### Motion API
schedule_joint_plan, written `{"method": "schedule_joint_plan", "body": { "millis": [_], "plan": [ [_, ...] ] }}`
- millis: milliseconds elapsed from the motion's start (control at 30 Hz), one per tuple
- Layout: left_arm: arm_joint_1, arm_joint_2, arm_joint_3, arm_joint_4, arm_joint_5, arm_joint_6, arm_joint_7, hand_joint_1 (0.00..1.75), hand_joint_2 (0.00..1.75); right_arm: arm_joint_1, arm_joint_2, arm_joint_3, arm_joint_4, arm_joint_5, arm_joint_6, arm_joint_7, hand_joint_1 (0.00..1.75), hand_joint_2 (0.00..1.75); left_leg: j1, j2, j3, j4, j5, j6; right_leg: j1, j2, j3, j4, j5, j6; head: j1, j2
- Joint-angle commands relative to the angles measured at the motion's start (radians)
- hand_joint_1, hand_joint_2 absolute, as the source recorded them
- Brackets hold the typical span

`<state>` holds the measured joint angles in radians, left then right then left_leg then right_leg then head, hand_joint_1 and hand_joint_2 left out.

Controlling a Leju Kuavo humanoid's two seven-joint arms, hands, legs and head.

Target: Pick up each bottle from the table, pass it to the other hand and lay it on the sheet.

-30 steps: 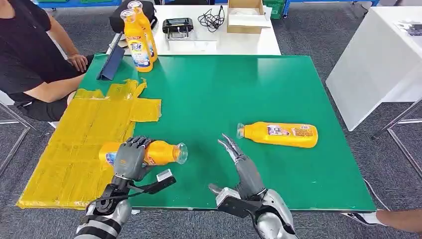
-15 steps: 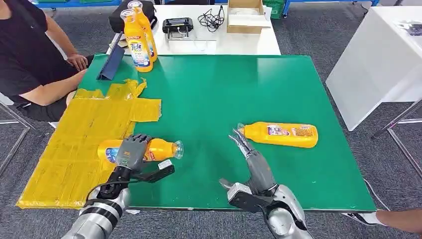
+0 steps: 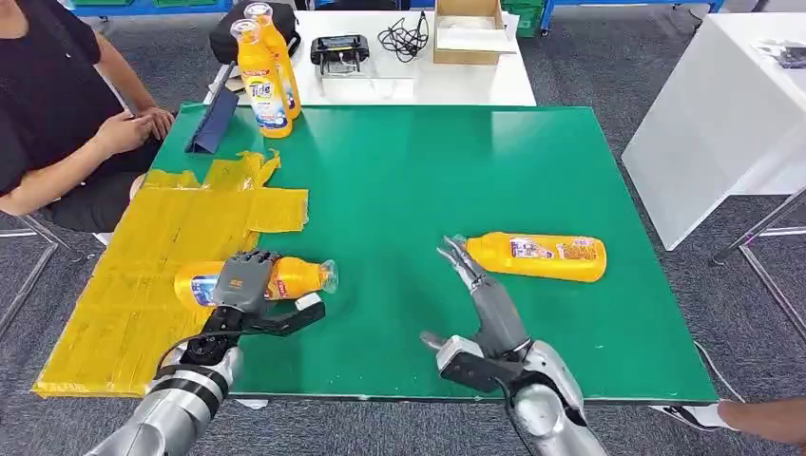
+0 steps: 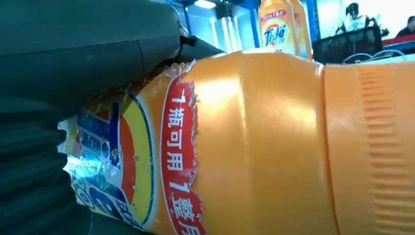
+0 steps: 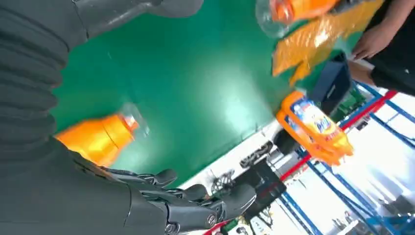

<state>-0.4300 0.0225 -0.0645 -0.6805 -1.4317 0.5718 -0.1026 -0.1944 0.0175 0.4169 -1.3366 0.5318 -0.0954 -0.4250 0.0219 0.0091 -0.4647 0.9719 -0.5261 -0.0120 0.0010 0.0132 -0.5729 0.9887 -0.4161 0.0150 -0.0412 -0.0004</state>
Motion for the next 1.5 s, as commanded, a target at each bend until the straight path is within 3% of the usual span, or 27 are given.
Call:
{"method": "schedule_joint_plan", "body": {
  "millis": [33,467,533,633,900,1000,1100,1200,1500],
  "plan": [
    [-0.069,0.018,0.049,0.156,0.025,0.008,-0.027,0.00,0.00,-0.091,-0.024,-0.027,0.098,0.000,-0.017,0.011,0.00,1.75,0.000,0.000,0.002,-0.003,0.001,0.002,0.000,-0.001,0.002,-0.003,0.002,0.000,0.000,0.000],
    [-0.032,0.002,0.058,0.075,0.058,0.019,-0.072,0.00,0.00,-0.072,-0.049,-0.065,0.060,0.037,-0.044,0.020,0.00,1.75,-0.001,-0.003,0.000,0.000,0.001,0.001,-0.001,-0.003,0.000,-0.001,0.000,0.001,0.000,0.000],
    [-0.006,-0.008,0.087,0.016,0.150,0.062,-0.152,0.00,0.00,-0.084,-0.041,-0.061,0.071,0.038,-0.043,0.020,0.00,1.75,-0.001,-0.002,0.000,-0.001,0.000,0.002,-0.001,-0.003,0.000,-0.001,0.000,0.001,0.000,0.000],
    [0.055,-0.059,0.175,-0.138,0.514,0.033,-0.432,0.00,0.00,-0.088,-0.037,-0.053,0.081,0.081,-0.078,0.044,0.00,1.75,-0.001,-0.001,0.000,0.000,0.000,0.001,-0.001,-0.002,-0.001,0.000,0.000,0.001,0.000,0.000],
    [0.079,-0.053,0.172,-0.177,0.520,0.023,-0.435,0.00,0.00,-0.091,-0.040,-0.053,0.093,0.080,-0.077,0.043,0.00,1.75,-0.001,-0.001,-0.001,0.000,0.000,0.002,-0.001,-0.002,-0.001,-0.001,0.001,0.001,0.000,0.000],
    [0.129,-0.099,0.249,-0.342,0.896,-0.202,-0.596,0.00,0.00,-0.103,-0.067,-0.052,0.128,0.124,-0.080,0.098,0.00,1.75,-0.001,-0.002,-0.001,0.000,0.000,0.002,-0.001,-0.003,-0.001,-0.001,0.000,0.001,0.000,0.000],
    [0.176,-0.123,0.304,-0.476,1.198,-0.543,-0.592,0.00,0.00,-0.120,-0.075,-0.090,0.181,0.150,-0.081,0.116,0.00,1.75,0.000,-0.001,-0.001,0.001,0.000,0.002,0.000,-0.002,-0.001,-0.001,0.000,0.001,0.000,0.000],
    [0.206,-0.157,0.327,-0.530,1.354,-0.758,-0.565,0.00,0.00,-0.156,-0.082,-0.143,0.269,0.152,-0.072,0.129,0.00,1.75,-0.001,-0.001,-0.001,0.000,0.000,0.001,-0.001,-0.002,-0.001,-0.001,0.000,0.001,0.000,0.000],
    [0.224,-0.176,0.292,-0.567,1.371,-0.786,-0.556,0.00,0.00,-0.198,-0.089,-0.178,0.346,0.165,-0.070,0.124,0.00,1.75,-0.002,-0.001,-0.001,0.000,0.000,0.002,-0.002,-0.002,-0.001,-0.001,0.000,0.001,0.000,0.000]
  ]
}}
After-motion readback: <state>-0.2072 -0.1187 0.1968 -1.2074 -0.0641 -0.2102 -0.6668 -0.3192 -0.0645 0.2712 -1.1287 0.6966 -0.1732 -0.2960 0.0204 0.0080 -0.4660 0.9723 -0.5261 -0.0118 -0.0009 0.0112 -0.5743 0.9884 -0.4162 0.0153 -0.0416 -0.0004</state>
